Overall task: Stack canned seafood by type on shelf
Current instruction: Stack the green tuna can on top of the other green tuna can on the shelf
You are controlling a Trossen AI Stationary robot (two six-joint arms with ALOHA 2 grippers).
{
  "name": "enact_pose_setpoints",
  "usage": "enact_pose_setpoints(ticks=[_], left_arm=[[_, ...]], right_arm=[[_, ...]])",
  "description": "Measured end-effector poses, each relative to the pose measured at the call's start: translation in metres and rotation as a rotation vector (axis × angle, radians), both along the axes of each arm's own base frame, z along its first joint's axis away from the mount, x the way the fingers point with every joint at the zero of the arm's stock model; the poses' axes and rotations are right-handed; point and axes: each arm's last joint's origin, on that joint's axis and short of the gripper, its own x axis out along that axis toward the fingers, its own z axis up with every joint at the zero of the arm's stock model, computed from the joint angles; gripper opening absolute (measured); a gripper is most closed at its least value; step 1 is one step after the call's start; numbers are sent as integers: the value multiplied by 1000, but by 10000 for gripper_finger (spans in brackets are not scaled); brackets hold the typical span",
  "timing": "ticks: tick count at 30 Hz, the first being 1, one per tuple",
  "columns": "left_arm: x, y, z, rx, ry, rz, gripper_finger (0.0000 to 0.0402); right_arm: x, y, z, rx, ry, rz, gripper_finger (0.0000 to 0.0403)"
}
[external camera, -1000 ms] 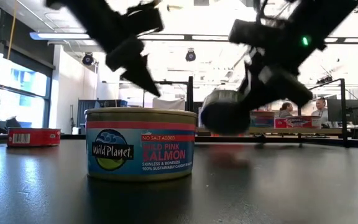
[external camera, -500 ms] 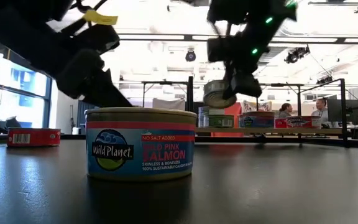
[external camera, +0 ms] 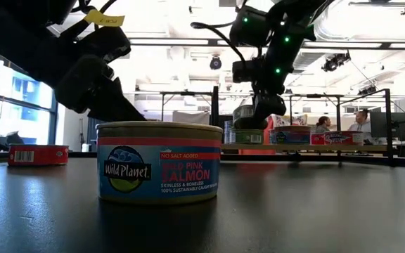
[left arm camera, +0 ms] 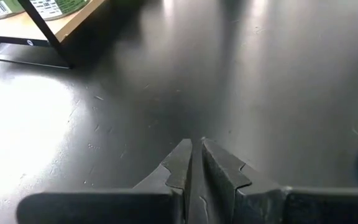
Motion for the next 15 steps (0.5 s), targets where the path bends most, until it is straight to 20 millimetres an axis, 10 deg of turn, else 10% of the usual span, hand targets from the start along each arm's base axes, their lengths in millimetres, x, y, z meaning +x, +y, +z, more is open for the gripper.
enact_pose_setpoints(ticks=[15], left_arm=[[0,0,0,0,0,1,30]], right_arm=[[1,9,2,-4,19,57,200]])
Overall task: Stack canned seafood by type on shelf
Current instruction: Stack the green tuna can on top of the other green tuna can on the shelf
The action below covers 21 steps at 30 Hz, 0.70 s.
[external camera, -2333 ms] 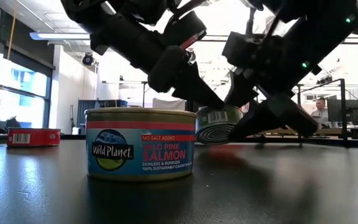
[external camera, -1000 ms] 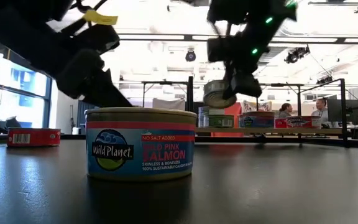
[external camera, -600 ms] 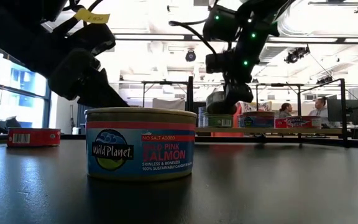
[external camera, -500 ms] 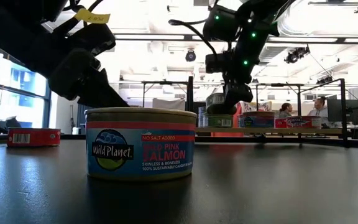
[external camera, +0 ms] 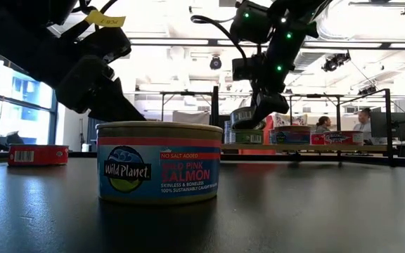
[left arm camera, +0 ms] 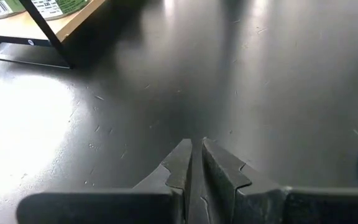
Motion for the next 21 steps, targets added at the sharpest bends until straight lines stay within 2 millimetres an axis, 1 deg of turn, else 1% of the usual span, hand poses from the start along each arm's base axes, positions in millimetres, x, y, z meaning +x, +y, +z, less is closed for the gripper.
enact_pose_setpoints(ticks=[7,12,15,21], left_arm=[[0,0,0,-2,-3,0,30],[0,0,0,-3,-6,0,30],[0,0,0,-3,-6,0,30],[0,0,0,-4,-6,1,30]], right_arm=[[0,-2,0,35,-34,-34,204],[0,-4,3,47,-47,-52,229],[4,-5,15,53,-85,-73,242],[9,-4,41,67,-112,-101,245]])
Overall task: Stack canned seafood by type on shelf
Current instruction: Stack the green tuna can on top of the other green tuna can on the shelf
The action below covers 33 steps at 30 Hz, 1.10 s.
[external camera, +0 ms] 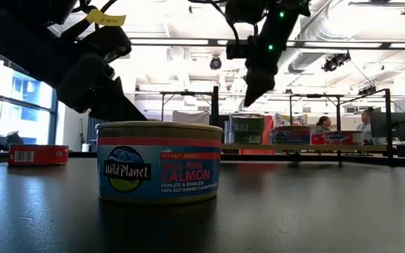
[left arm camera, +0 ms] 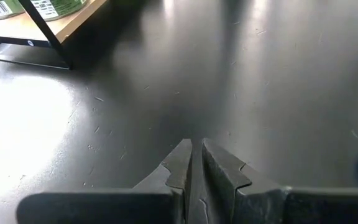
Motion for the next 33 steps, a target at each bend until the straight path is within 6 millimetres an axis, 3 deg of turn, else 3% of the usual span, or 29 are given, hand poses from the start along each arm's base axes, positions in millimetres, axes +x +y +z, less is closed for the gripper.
enact_pose_setpoints(ticks=[10,15,20,28,33], left_arm=[[0,0,0,-11,-4,6,30],[0,0,0,-12,-4,6,30],[0,0,0,-7,-2,1,30],[9,7,5,-12,-23,-79,30],[16,23,6,-28,-22,-93,30]], right_arm=[[-6,19,2,50,30,-52,245],[-5,61,-3,191,40,99,245],[-17,98,-35,281,69,209,245],[-54,78,-92,244,-6,-186,245],[-51,72,-112,299,-180,-164,245]])
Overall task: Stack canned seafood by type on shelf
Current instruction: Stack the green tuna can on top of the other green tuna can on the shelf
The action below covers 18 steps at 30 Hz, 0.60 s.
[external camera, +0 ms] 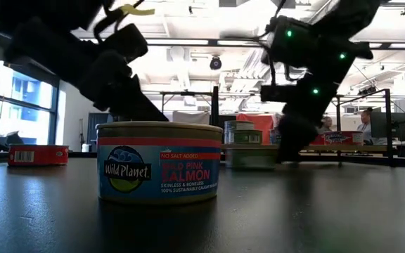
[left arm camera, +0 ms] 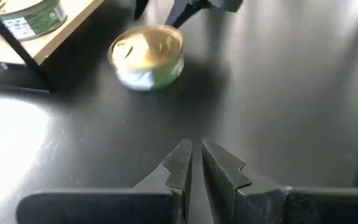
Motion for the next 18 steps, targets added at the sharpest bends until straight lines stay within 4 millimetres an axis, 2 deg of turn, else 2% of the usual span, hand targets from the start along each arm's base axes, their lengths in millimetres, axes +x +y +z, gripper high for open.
enact_pose_setpoints(ticks=[4,10,18], left_arm=[[5,5,-2,121,28,-121,30],[20,3,-15,450,62,-350,52],[62,17,-34,618,106,-271,119]], right_arm=[[13,8,2,49,-165,111,245],[24,16,8,57,-321,177,245],[31,31,-2,123,-346,281,245]])
